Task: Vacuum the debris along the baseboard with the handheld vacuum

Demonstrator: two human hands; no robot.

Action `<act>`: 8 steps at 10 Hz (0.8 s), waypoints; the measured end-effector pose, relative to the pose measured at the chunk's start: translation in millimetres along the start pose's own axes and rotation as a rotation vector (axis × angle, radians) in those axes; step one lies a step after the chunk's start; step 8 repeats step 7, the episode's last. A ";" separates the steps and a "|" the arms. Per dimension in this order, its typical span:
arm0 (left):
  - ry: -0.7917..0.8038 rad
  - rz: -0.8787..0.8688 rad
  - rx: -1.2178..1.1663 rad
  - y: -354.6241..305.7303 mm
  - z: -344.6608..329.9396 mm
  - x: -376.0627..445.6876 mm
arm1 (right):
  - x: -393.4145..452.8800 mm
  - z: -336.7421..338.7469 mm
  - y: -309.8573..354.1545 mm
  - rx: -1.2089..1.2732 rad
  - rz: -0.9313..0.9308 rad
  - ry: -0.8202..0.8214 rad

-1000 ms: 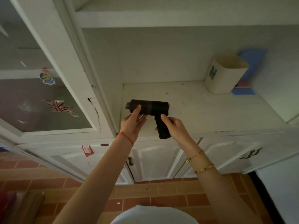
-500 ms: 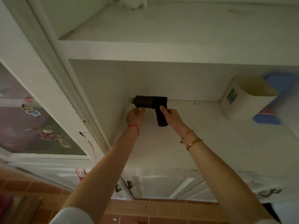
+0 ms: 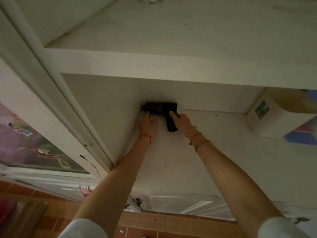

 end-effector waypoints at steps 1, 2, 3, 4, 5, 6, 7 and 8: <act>-0.013 -0.035 0.043 0.3 2.2 0.0 | 0.4 -1.1 0.6 -0.061 0.034 -0.014; -0.033 -0.043 0.072 4.7 2.0 0.0 | 1.0 -2.3 2.6 -0.120 0.074 -0.051; -0.041 -0.065 0.098 6.3 3.2 -5.8 | -0.3 -3.2 5.6 -0.145 0.107 -0.089; -0.073 -0.145 0.149 9.7 3.1 -11.1 | 0.6 -3.0 4.0 -0.149 0.127 -0.120; -0.095 -0.236 0.217 14.4 7.5 -17.8 | -3.8 -2.4 5.5 -0.124 0.109 -0.126; -0.134 -0.335 0.244 20.8 10.9 -24.3 | -10.8 1.4 1.5 -0.080 0.127 -0.145; -0.123 -0.375 0.271 21.8 14.9 -37.2 | -28.1 9.8 -4.9 -0.069 0.182 -0.192; -0.123 -0.375 0.271 21.8 14.9 -37.2 | -28.1 9.8 -4.9 -0.069 0.182 -0.192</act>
Point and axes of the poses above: each hand's wrist, its own x-axis towards the middle knuckle, its own z-axis out of the back of the hand, y = z × x, the point moved 2 cm from there along x, towards the middle knuckle, and after that the axes turned 8 degrees about x, right-handed, at the moved point
